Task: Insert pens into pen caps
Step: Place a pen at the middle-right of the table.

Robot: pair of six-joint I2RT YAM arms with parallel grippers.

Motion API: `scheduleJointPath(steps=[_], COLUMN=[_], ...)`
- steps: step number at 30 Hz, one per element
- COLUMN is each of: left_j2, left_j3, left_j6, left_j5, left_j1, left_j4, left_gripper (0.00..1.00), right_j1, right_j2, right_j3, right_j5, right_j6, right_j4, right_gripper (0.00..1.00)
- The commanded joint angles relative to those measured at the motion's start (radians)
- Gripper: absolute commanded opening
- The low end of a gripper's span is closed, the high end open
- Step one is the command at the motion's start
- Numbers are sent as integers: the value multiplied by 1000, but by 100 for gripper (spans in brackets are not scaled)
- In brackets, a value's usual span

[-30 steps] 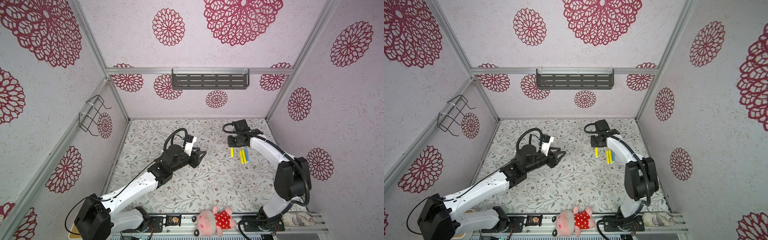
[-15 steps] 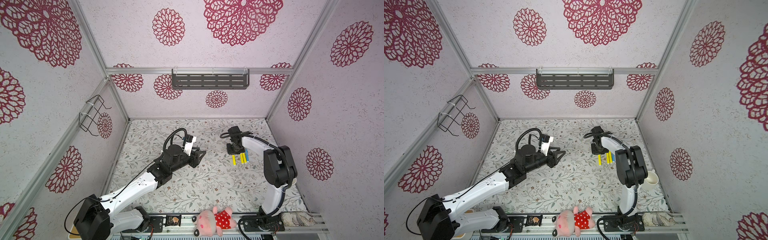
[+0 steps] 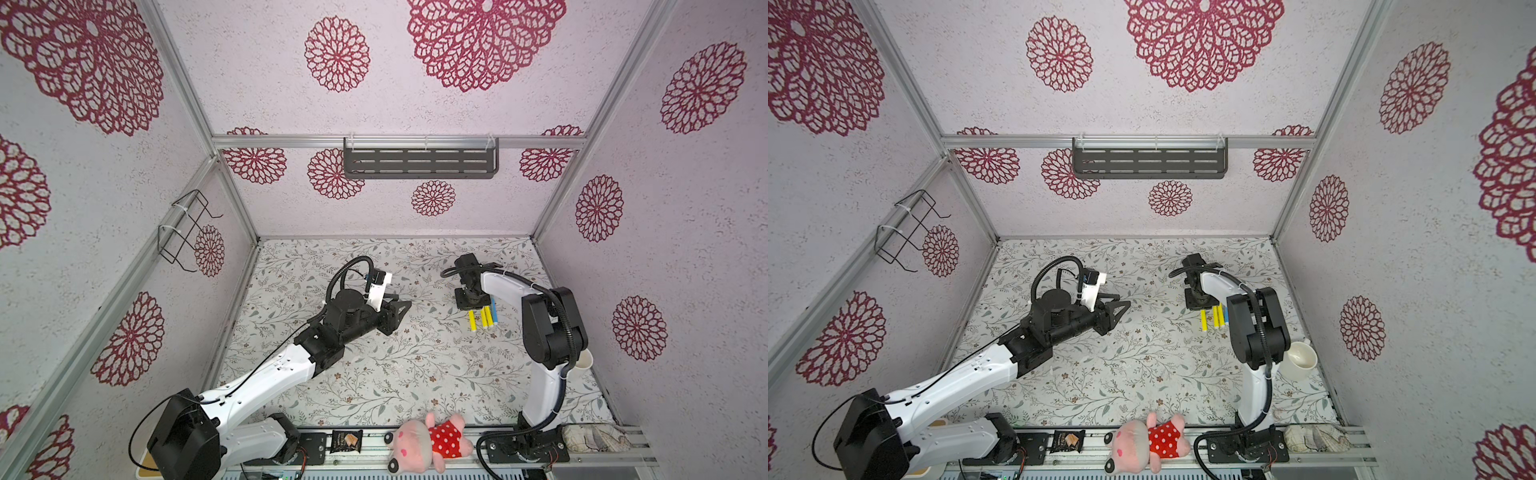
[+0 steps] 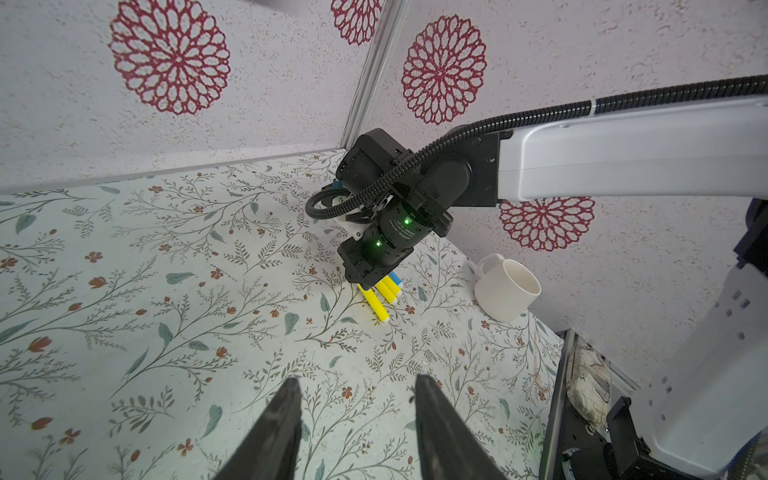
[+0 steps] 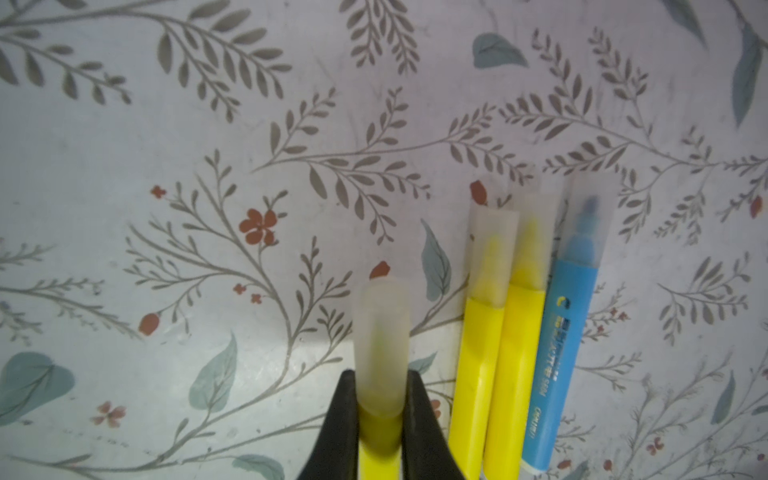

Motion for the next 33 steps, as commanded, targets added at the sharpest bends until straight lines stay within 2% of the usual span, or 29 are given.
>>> scheduleJointPath(steps=[1, 11, 13, 14, 15, 26, 33], left_j2=[-25, -51, -63, -68, -74, -143, -153], left_j3=[-9, -10, -13, -15, -18, -25, -28], left_j6=[6, 12, 14, 14, 16, 46, 13], left_j5=[-3, -17, -20, -23, -26, -128, -514], left_j1=[10, 12, 11, 12, 11, 23, 31], left_j4=[-7, -17, -21, -23, -26, -96, -190], left_gripper=[47, 47, 47, 47, 47, 47, 48], right_j1=[-12, -14, -14, -14, -14, -11, -12], right_j2=[12, 23, 21, 19, 14, -128, -305], right_j3=[26, 56, 62, 62, 61, 19, -116], right_j5=[44, 71, 83, 86, 87, 27, -106], right_j6=[1, -4, -3, -3, -1, -13, -35], right_j4=[-28, -44, -51, -52, -52, 21, 242], right_gripper=[4, 30, 38, 53, 56, 57, 57])
